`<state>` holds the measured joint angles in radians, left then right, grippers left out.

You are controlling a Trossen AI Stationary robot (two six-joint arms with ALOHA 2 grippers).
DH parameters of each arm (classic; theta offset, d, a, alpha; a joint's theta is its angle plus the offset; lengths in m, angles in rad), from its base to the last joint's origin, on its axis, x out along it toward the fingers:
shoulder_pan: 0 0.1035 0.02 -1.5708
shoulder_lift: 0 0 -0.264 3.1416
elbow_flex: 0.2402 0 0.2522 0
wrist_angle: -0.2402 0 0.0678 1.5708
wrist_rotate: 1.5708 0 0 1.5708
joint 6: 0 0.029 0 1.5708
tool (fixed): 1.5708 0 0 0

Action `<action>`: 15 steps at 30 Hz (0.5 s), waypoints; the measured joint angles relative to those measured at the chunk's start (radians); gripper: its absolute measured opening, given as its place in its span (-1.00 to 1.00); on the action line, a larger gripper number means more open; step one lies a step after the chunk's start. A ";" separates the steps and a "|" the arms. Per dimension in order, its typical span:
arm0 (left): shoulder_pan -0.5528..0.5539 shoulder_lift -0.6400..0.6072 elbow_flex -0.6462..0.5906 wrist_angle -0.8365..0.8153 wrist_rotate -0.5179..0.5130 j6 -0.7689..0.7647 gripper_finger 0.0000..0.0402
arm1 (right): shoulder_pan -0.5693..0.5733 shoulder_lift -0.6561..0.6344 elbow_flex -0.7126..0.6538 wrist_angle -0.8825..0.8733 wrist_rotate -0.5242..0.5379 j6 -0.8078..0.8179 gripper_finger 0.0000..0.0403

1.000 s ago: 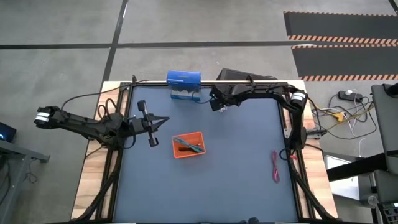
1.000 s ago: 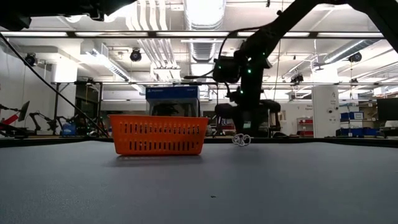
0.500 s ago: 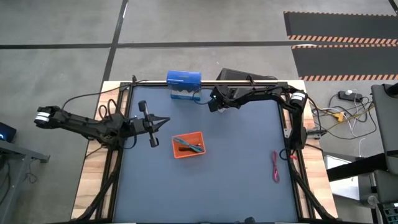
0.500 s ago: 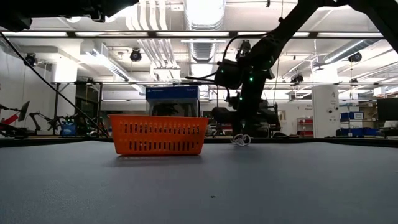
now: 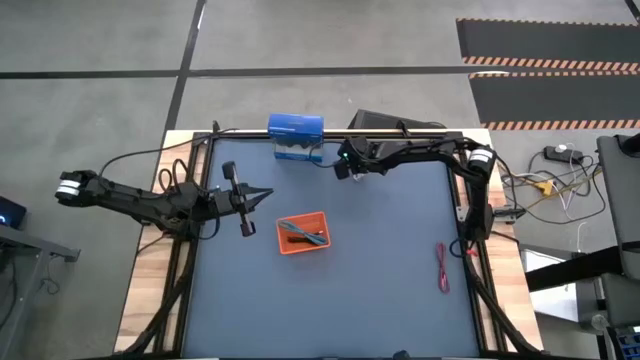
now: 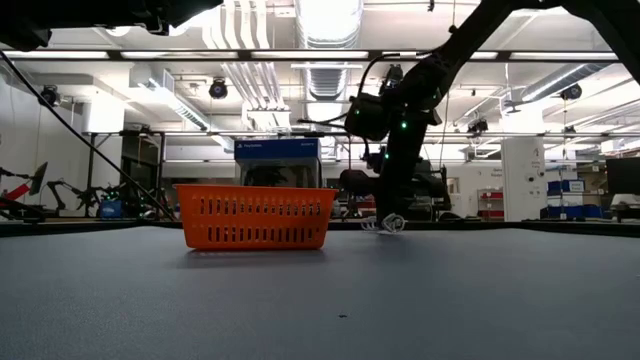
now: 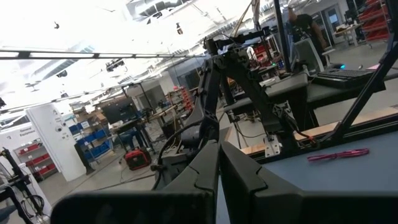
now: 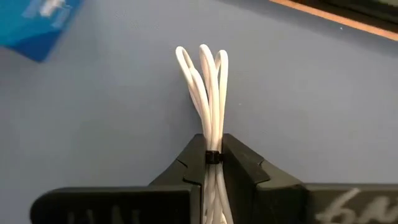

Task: Pick and place USB-C Cables
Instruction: Put the white charger cable into the orange bin

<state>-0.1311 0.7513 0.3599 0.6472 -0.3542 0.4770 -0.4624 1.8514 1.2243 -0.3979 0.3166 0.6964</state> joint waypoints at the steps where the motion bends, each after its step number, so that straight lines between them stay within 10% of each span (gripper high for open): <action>1: 0.000 0.000 0.000 0.000 0.000 0.000 -1.00 | 0.005 -0.011 0.000 0.000 0.002 -0.001 -0.87; 15: 0.000 0.000 -0.002 0.000 0.000 -0.002 -1.00 | 0.132 -0.207 0.000 -0.014 0.147 -0.047 -0.87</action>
<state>-0.1311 0.7517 0.3576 0.6468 -0.3542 0.4755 -0.3307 1.6448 1.2243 -0.4122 0.4641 0.6494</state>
